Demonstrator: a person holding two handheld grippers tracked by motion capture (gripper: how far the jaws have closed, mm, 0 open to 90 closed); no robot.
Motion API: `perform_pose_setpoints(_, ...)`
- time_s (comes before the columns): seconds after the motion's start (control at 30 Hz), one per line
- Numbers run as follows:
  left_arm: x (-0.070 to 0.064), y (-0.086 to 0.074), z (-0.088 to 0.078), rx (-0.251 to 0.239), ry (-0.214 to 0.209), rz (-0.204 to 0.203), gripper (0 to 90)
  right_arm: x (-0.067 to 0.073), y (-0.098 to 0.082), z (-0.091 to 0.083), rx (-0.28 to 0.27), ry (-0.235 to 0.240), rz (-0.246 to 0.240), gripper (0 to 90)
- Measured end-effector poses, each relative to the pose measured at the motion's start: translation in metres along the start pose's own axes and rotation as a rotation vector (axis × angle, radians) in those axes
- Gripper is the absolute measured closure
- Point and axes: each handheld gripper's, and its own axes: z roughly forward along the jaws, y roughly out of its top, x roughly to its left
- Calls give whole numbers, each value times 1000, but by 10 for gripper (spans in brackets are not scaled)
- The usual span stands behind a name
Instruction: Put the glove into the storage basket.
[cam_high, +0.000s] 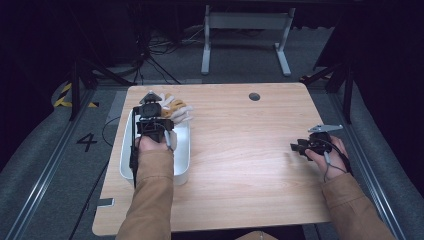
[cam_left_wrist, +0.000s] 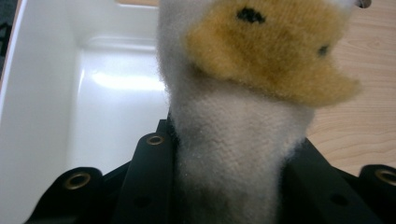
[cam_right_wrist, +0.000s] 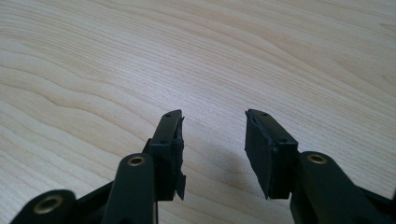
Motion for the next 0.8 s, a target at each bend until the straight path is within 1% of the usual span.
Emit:
perform_pose_setpoints(0.1, 9, -1, 1, -4, 3, -28, 705, 2, 1, 0, 2, 2, -9, 575)
perform_pose_setpoints(0.17, 14, -2, 1, -6, 15, -37, 706, 2, 1, 1, 1, 3, -12, 574)
perform_pose_setpoints(0.27, 18, -2, 3, -2, 11, -59, 705, 2, 1, 1, -1, 2, -11, 573)
perform_pose_setpoints(0.37, 19, -2, 4, -3, 6, -61, 703, 1, 1, 1, 1, 5, -5, 571)
perform_pose_setpoints(0.43, 18, -4, 7, 6, -2, -60, 701, 1, 0, 1, 0, 7, -5, 571)
perform_pose_setpoints(0.53, 18, -6, 12, 5, -15, -62, 692, 0, 0, 0, -4, 9, -2, 571)
perform_pose_setpoints(0.67, 21, -8, 21, 43, -11, -65, 689, 1, 1, 1, -5, 20, -5, 571)
perform_pose_setpoints(0.8, 26, -11, 31, 60, -14, -79, 689, 3, 1, 2, -3, 26, -4, 570)
